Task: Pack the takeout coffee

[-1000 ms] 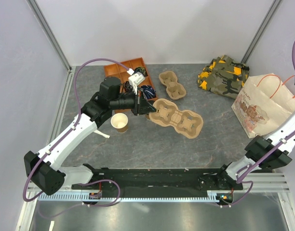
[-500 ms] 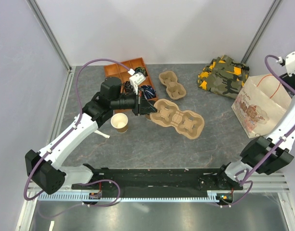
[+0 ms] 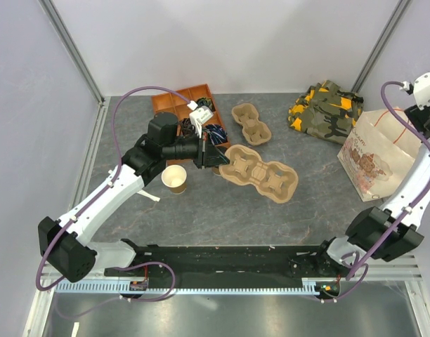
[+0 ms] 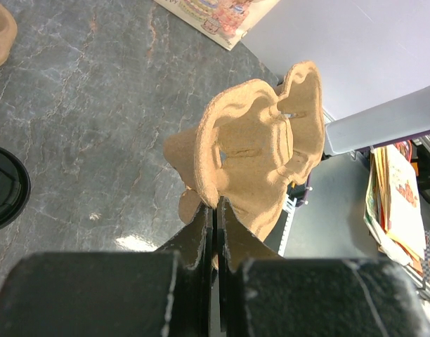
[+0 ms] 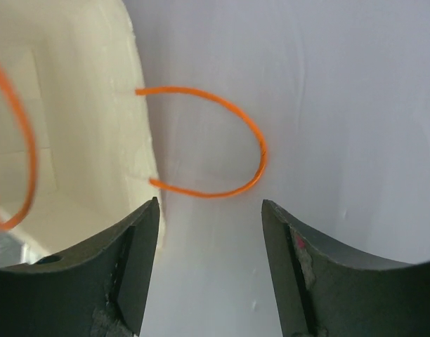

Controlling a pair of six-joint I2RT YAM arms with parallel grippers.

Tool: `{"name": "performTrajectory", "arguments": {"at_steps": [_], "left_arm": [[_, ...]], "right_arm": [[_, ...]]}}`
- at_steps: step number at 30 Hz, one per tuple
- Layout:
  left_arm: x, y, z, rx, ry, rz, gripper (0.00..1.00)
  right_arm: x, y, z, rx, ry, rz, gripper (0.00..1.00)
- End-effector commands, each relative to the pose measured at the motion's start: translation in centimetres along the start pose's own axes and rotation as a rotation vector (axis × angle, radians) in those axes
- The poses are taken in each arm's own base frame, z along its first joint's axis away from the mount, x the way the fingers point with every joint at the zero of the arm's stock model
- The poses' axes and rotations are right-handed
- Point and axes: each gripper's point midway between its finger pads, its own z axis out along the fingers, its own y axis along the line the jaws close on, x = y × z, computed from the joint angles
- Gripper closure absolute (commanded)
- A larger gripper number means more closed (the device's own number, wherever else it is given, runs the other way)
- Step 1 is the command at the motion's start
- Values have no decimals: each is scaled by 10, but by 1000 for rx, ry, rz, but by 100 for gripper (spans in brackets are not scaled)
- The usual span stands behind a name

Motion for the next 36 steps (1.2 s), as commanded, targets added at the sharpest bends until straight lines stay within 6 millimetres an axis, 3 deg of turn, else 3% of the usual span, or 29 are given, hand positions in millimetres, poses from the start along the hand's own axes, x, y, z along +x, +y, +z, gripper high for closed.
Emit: {"name": "performTrajectory", "arguments": {"at_steps": [1,5,8,10,14,20,24,29,30,31,32,36], "left_arm": [[-3,-7,-1,28,-17,7,98],[-1,-8,-1,35,-9,-3,98],[-1,-8,0,39,-6,-11,98],[-2,-9,0,43,-8,-8,98],[-3,-9,1,46,-7,-8,98],[-3,-8,-1,35,-14,-5,98],[-2,-4,-5,10,-20,-6,98],[-10,9,-17,-29,-50,-87,98],[-14,17,-23,-46,-68,-109,98],[-15,18,-26,-46,-72,-123,98],[-17,20,-29,-52,-80,-119,98],[-23,23,-40,-80,-109,-112,98]], "right_arm": [[5,33,-49,-41,24,150,34],[23,85,-77,-229,111,218,34],[36,112,-79,-370,175,253,28],[46,120,-75,-423,183,244,23],[38,129,-62,-494,115,211,18],[25,126,-28,-562,82,204,20],[14,140,-21,-633,56,119,32],[-6,172,-33,-714,-23,-47,53],[-7,179,-39,-724,-34,-73,61],[-11,184,-42,-733,-52,-100,85],[-20,191,-46,-746,-75,-128,100],[-38,208,-68,-761,-168,-187,100]]}}
